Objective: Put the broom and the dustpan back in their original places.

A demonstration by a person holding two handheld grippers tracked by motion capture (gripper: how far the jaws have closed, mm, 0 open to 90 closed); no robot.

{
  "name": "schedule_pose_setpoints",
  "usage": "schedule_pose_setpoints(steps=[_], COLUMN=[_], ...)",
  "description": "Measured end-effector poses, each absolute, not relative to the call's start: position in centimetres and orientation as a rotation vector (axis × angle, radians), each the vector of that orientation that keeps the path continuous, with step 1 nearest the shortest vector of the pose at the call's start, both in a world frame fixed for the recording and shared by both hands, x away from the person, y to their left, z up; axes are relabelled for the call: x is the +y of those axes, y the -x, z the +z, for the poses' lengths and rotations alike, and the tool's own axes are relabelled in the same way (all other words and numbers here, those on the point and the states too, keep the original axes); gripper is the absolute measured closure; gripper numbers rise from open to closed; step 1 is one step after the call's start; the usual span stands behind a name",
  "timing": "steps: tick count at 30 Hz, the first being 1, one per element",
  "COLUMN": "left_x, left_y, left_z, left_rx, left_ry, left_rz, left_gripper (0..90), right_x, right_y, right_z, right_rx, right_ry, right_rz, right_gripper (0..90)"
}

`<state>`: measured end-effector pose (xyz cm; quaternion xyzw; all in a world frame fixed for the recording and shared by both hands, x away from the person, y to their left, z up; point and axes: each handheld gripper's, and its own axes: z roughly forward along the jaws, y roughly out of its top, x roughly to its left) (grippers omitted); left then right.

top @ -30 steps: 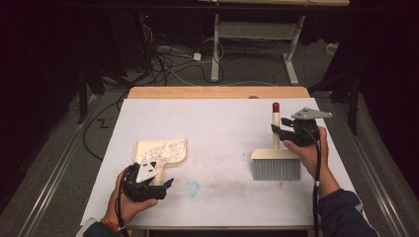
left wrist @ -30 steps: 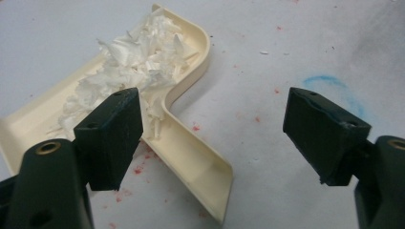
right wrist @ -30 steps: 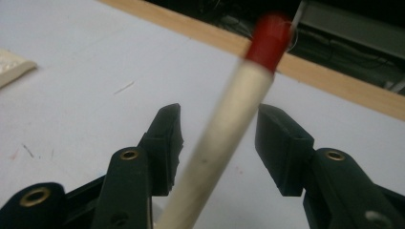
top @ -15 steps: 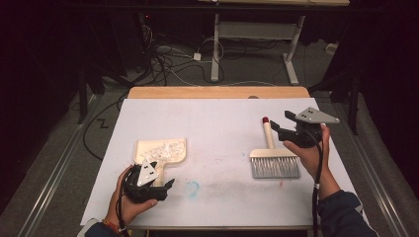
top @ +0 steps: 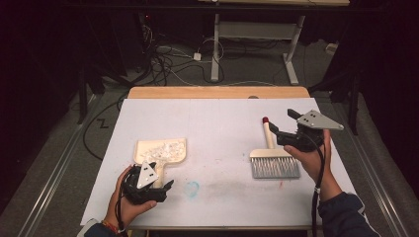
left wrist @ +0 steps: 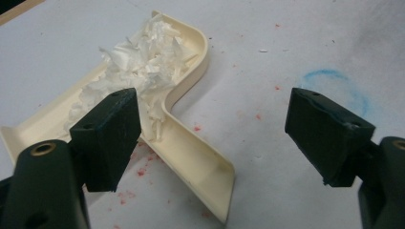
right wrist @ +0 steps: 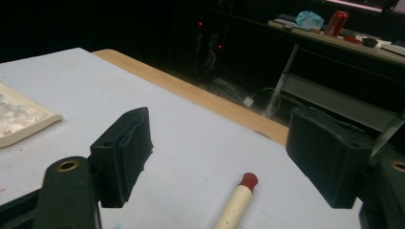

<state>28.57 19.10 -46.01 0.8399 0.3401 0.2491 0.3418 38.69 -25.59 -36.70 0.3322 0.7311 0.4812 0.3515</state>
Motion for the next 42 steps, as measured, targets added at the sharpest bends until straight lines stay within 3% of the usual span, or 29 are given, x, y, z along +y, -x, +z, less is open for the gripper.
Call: schedule_pose_setpoints(steps=[42], left_x=[18.7], left_y=[-28.5], left_z=[-46.2], left_rx=[0.841], left_ry=[-2.216], left_rz=[0.676], left_gripper=[18.6], right_x=[-26.8], right_y=[-32.6], right_z=[-36.7], right_rx=[1.937], right_ry=[-0.735], right_rz=[1.19], right_gripper=[23.2])
